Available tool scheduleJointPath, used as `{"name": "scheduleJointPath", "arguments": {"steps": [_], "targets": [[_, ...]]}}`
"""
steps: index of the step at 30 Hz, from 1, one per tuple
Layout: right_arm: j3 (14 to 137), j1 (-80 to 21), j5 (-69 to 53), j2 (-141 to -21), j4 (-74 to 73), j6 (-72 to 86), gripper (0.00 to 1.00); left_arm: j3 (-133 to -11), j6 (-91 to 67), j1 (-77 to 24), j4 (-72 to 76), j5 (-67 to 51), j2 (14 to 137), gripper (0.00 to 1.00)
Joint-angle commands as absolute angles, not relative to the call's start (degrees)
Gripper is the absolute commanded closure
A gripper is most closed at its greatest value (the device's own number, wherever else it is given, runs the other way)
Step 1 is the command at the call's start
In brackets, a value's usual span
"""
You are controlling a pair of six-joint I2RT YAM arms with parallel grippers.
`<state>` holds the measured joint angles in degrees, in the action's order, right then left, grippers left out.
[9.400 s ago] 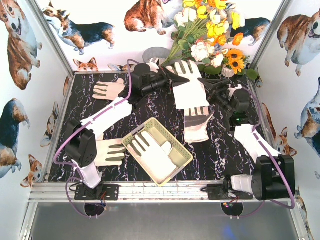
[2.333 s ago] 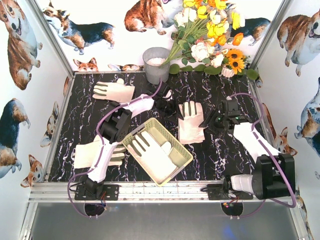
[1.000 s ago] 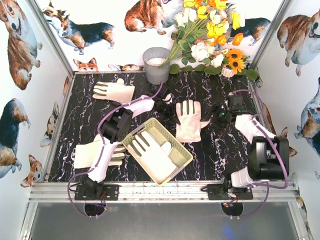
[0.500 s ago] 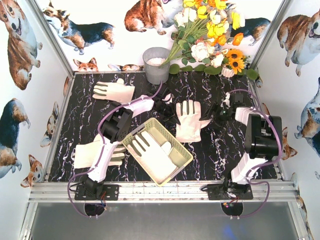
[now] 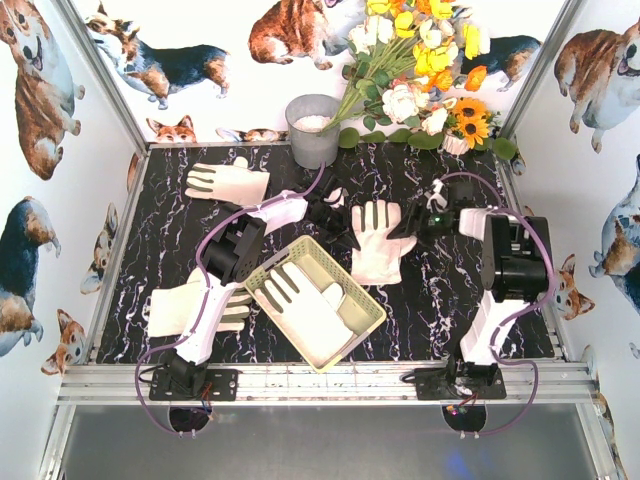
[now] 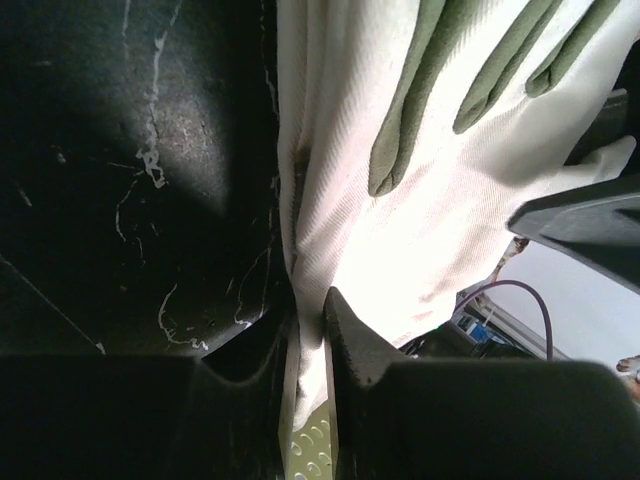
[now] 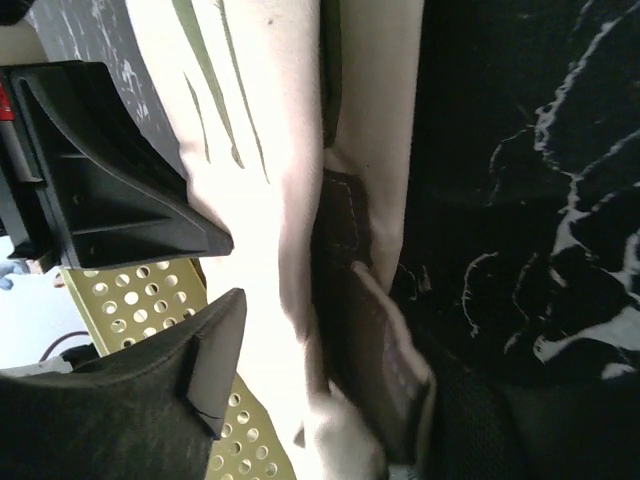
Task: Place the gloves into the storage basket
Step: Pick up the glove from the center of the board.
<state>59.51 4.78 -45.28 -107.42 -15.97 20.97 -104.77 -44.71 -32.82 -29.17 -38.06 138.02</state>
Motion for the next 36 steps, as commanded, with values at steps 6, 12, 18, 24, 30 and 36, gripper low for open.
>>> {"name": "scheduleJointPath", "arguments": {"steps": [6,12,18,24,30,36], "targets": [[58.03,2.46,-41.66,-107.75,-12.79,21.21,0.92,-104.03,-43.46,-32.87,-27.66,-36.60,141.47,1.00],[60.41,3.38,-38.02,-102.14,-16.71,21.17,1.00,-104.30,-45.57,-33.15,-22.26,-36.63,138.87,1.00],[68.62,3.88,-36.67,-98.76,-29.47,18.40,1.00,-103.54,-50.49,-33.77,-15.70,-34.54,134.15,1.00],[73.55,3.87,-36.86,-94.30,-38.96,18.31,1.00,-101.27,-54.92,-33.97,-10.78,-31.84,127.81,1.00],[79.16,2.59,-38.66,-89.65,-47.07,19.88,1.00,-94.52,-57.82,-34.28,-7.59,-29.63,118.94,1.00],[79.50,-2.27,-40.47,-86.73,-47.29,23.01,1.00,-80.29,-58.47,-36.15,-8.19,-24.95,105.44,1.00]]}}
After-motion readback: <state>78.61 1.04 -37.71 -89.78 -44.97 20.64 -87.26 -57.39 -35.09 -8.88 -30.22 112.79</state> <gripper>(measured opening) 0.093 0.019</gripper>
